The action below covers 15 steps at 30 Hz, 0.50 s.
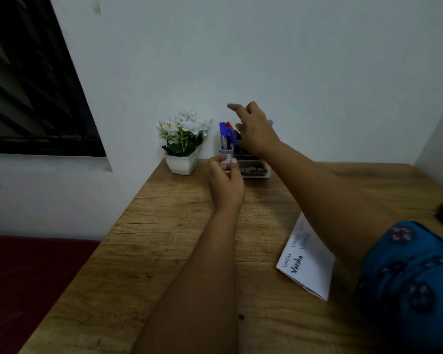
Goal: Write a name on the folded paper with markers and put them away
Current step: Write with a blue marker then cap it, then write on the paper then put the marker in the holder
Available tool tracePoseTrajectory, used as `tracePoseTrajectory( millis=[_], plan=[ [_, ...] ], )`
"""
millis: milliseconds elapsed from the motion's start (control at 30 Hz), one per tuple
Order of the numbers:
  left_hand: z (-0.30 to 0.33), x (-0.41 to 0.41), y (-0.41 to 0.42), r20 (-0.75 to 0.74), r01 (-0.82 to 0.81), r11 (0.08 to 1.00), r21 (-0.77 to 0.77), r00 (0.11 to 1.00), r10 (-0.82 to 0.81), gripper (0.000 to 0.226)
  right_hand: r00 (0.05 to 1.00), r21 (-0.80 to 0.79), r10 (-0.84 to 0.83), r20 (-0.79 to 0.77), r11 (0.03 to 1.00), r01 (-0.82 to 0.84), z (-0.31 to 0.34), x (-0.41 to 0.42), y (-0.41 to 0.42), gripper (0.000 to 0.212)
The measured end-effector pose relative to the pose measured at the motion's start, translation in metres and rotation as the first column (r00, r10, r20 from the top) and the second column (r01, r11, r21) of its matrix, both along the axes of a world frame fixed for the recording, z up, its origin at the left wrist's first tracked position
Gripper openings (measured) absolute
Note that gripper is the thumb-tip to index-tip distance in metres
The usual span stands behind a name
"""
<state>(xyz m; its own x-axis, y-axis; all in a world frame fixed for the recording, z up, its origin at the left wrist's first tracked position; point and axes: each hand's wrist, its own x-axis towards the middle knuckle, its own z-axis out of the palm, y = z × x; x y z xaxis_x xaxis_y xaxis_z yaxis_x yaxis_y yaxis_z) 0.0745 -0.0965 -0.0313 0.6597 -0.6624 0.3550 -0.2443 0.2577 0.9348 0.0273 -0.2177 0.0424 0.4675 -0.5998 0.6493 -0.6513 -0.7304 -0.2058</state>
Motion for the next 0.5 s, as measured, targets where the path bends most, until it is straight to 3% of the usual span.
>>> tracePoseTrajectory(
  millis=[100,200,333,433,500],
  plan=[
    [0.006,-0.018,0.005,0.136,0.091,0.996,0.006,0.987,-0.091,0.019,0.996,0.001,0.060,0.059,0.998,-0.061,-0.002,-0.048,0.027,0.028],
    [0.007,-0.049,0.009,0.384,0.211,0.977,0.042,0.899,-0.211,0.019,0.996,0.100,0.032,-0.089,0.995,-0.023,-0.010,-0.114,0.062,0.015],
    [0.005,-0.095,0.031,0.607,0.339,0.932,0.129,0.716,-0.345,0.024,0.929,0.276,-0.158,-0.335,0.926,0.257,-0.018,-0.210,0.100,0.011],
    [0.001,-0.115,0.046,0.649,0.430,0.885,0.177,0.625,-0.433,0.011,0.864,0.334,-0.375,-0.336,0.810,0.482,-0.025,-0.284,0.114,0.020],
    [0.001,-0.124,0.054,0.633,0.485,0.851,0.203,0.598,-0.492,0.018,0.780,0.319,-0.533,-0.327,0.715,0.622,-0.033,-0.323,0.122,0.025]
  ],
)
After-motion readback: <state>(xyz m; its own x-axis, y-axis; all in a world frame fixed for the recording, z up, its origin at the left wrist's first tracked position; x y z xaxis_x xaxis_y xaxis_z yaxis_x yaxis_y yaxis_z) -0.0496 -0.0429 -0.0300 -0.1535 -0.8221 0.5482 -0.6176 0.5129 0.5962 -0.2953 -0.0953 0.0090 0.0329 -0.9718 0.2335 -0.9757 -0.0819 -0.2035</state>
